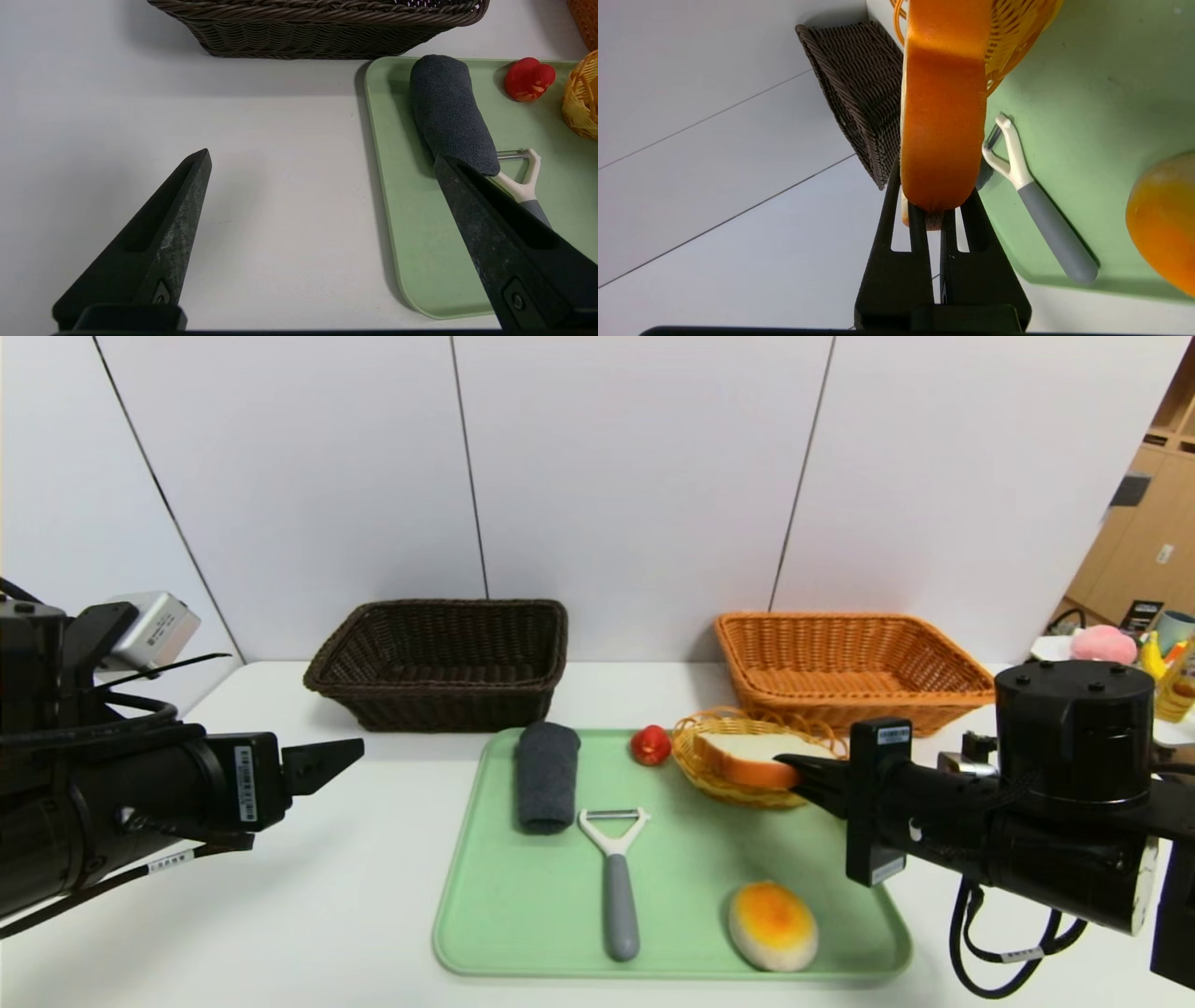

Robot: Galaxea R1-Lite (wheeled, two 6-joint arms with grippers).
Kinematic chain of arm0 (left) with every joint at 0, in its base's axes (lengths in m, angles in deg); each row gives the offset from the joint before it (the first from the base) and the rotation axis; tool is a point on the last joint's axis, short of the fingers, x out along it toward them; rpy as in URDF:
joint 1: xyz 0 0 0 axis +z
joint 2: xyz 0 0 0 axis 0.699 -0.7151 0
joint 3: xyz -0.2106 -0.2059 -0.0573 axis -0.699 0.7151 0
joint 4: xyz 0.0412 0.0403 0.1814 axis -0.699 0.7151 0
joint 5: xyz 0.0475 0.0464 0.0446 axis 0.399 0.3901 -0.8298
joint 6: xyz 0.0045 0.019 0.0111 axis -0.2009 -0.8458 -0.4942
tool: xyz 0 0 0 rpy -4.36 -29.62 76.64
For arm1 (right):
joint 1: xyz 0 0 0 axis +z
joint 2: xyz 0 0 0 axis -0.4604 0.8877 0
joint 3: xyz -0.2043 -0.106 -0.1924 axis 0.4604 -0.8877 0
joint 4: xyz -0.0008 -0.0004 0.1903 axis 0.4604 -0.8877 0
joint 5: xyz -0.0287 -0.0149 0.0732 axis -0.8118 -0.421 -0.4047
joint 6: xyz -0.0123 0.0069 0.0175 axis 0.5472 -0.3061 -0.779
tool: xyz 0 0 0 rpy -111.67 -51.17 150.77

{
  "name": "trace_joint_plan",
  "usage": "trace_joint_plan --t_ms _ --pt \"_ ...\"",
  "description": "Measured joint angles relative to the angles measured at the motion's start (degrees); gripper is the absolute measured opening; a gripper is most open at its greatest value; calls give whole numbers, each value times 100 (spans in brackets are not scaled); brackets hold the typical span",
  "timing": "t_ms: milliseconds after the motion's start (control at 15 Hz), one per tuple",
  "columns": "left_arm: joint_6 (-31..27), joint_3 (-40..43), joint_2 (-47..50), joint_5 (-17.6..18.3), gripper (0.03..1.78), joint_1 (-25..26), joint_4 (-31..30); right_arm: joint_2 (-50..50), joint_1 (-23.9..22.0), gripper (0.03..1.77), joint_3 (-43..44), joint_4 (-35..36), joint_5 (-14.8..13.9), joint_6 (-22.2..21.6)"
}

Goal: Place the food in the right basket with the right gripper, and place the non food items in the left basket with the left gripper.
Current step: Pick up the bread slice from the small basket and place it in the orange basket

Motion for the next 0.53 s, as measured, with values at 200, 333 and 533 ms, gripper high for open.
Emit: trace_joint_plan --t_ms 200,333,533 --pt "2 0 -9 -10 169 0 0 -535 -9 12 328 -718 -6 68" --pt "0 24 -11 -11 169 0 2 -1090 -9 12 722 -1175 44 356" --pt "0 38 -22 0 169 0 0 -1715 -417 12 1729 -2194 361 1135"
